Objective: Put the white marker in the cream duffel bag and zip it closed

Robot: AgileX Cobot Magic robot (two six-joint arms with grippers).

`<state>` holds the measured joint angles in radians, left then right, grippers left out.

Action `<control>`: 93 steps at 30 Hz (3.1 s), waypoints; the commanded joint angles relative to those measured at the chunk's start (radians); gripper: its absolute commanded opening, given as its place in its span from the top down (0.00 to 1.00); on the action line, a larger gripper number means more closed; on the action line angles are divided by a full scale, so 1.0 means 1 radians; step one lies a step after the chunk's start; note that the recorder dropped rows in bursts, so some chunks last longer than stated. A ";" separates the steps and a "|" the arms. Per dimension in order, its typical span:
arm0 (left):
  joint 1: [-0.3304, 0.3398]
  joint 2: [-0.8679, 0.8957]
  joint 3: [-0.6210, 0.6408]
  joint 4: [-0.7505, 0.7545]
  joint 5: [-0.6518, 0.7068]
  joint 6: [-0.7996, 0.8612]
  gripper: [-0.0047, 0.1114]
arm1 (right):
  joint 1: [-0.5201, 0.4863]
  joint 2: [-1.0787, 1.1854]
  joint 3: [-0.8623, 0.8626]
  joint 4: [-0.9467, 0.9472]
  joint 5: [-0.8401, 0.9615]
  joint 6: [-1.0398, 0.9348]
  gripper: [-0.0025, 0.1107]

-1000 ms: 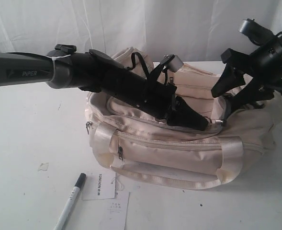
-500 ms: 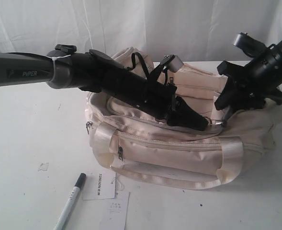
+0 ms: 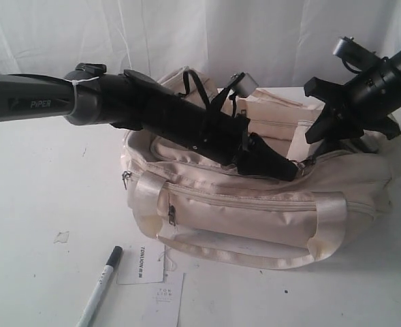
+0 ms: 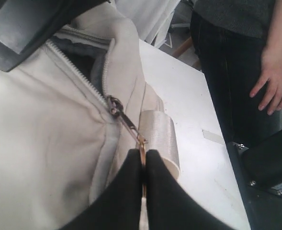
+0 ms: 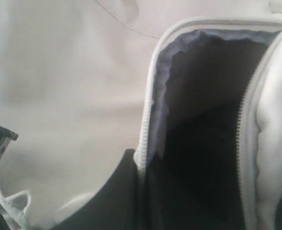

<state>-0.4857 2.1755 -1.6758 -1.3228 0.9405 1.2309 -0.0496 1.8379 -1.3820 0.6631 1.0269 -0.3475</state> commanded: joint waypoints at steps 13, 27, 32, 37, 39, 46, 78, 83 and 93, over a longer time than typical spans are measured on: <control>-0.005 -0.088 0.000 0.079 0.281 -0.111 0.96 | -0.091 -0.004 -0.001 -0.039 -0.092 -0.080 0.98; -0.028 -0.092 0.002 0.347 0.281 -0.315 0.96 | -0.091 -0.004 -0.001 -0.087 -0.259 -0.045 0.98; -0.026 -0.093 0.003 0.337 0.281 -0.311 0.96 | -0.091 -0.004 -0.002 -0.097 -0.273 -0.049 0.98; -0.019 -0.113 0.003 0.389 0.281 -0.308 0.96 | -0.091 -0.004 -0.002 -0.128 -0.273 -0.049 0.98; -0.007 -0.138 0.003 0.427 0.279 -0.317 0.96 | -0.091 -0.004 -0.002 -0.133 -0.273 -0.049 0.98; 0.137 -0.232 0.003 0.488 0.189 -0.382 0.96 | -0.091 -0.004 -0.002 -0.152 -0.269 -0.049 0.98; 0.403 -0.296 0.003 0.472 0.281 -0.334 0.96 | -0.091 -0.150 -0.002 -0.164 -0.162 -0.420 0.45; 0.403 -0.296 0.003 0.480 0.281 -0.334 0.96 | -0.057 -0.236 -0.002 -0.133 -0.056 -0.410 0.45; 0.403 -0.296 0.003 0.480 0.281 -0.340 0.96 | 0.181 -0.240 0.000 -0.116 -0.013 -0.595 0.45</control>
<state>-0.0815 1.8947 -1.6755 -0.8328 1.1263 0.8935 0.0881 1.5977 -1.3834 0.5408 1.0547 -0.9002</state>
